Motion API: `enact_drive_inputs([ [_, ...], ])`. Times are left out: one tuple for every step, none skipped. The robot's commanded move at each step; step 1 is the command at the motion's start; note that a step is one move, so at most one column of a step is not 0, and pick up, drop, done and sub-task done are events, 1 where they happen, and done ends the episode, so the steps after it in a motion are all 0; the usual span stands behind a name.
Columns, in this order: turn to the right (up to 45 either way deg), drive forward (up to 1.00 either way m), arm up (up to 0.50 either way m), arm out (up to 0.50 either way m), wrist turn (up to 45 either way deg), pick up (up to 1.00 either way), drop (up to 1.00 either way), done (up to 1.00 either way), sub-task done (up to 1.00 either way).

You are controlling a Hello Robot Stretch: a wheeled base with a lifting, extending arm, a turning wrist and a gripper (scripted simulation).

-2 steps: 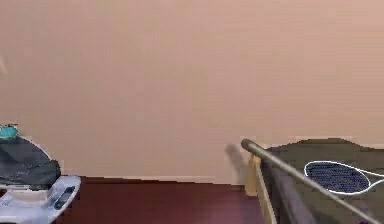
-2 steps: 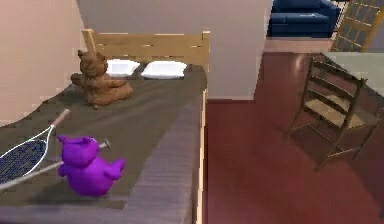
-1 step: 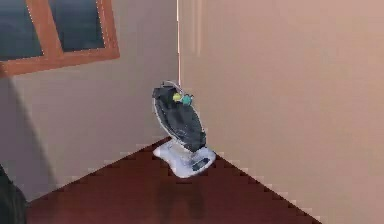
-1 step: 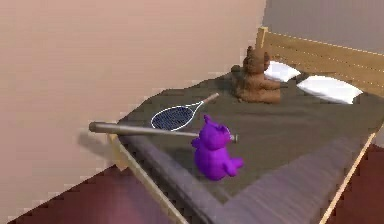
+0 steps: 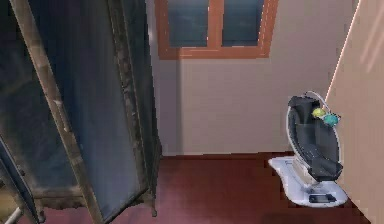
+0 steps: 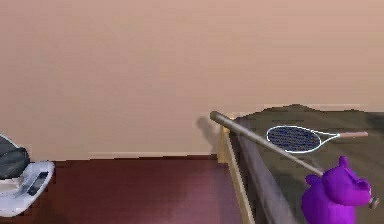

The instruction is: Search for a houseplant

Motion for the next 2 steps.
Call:
enact_drive_inputs([
  [-3.0,0.0,0.0,0.0,0.0,0.0,0.0,0.0,0.0],
  [0.0,0.05,0.0,0.0,0.0,0.0,0.0,0.0,0.0],
])
